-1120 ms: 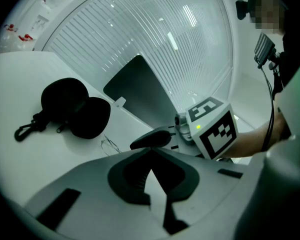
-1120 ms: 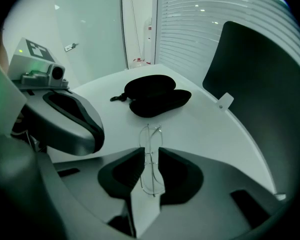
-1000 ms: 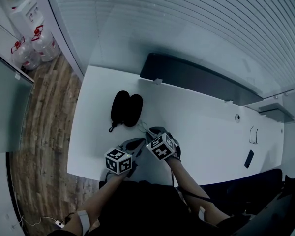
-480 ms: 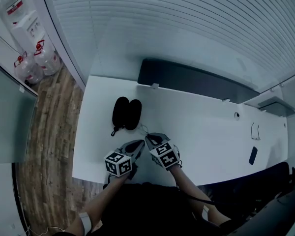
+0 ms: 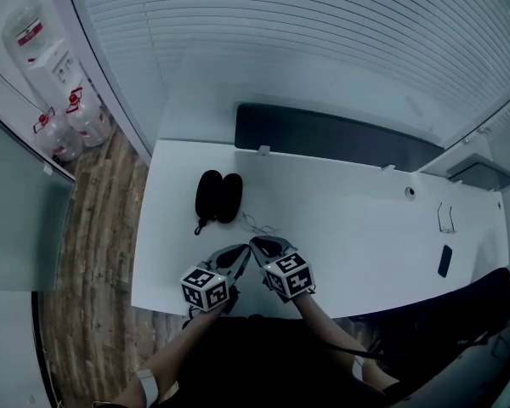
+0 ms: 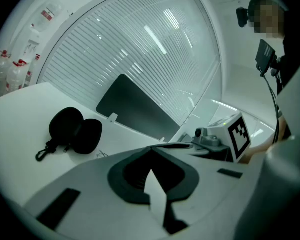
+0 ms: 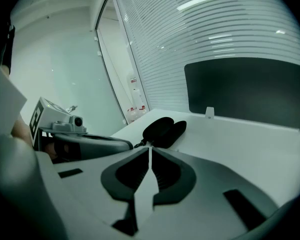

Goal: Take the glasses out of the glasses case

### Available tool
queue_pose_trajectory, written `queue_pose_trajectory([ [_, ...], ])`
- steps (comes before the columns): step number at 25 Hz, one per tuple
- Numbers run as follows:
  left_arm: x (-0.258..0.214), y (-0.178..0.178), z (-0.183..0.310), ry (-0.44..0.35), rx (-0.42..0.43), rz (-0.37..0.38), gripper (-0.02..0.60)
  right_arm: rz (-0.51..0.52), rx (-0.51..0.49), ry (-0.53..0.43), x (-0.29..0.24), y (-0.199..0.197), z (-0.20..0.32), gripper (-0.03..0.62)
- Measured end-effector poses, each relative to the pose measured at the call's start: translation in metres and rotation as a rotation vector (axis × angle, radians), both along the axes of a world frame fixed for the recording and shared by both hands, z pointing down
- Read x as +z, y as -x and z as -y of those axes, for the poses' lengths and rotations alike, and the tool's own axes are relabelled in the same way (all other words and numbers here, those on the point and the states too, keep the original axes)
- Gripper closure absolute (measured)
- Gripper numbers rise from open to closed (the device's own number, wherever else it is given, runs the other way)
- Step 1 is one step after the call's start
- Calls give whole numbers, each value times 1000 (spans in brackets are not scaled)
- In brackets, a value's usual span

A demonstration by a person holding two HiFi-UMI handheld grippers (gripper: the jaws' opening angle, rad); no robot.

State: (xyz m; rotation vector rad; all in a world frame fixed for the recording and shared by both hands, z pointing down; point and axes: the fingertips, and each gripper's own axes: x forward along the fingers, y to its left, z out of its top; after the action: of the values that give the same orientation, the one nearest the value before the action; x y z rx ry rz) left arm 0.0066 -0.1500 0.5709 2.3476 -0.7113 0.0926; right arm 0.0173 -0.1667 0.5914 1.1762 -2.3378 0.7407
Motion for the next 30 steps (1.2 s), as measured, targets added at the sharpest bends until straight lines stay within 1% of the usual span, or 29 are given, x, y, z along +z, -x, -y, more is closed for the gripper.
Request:
queue_pose_trajectory([
  [6, -12, -1, -11, -45, -9, 33, 575, 47, 14, -39, -11, -1, -11, 563],
  [13, -21, -1, -30, -75, -42, 72, 574, 97, -19, -55, -22, 2, -29, 563],
  [23, -25, -7, -66, -99, -116, 102, 575, 117, -86, -67, -27, -2, -64, 565],
  [30, -21, -18, -107, -104, -149, 116, 575, 114, -120, -73, -24, -14, -103, 566],
])
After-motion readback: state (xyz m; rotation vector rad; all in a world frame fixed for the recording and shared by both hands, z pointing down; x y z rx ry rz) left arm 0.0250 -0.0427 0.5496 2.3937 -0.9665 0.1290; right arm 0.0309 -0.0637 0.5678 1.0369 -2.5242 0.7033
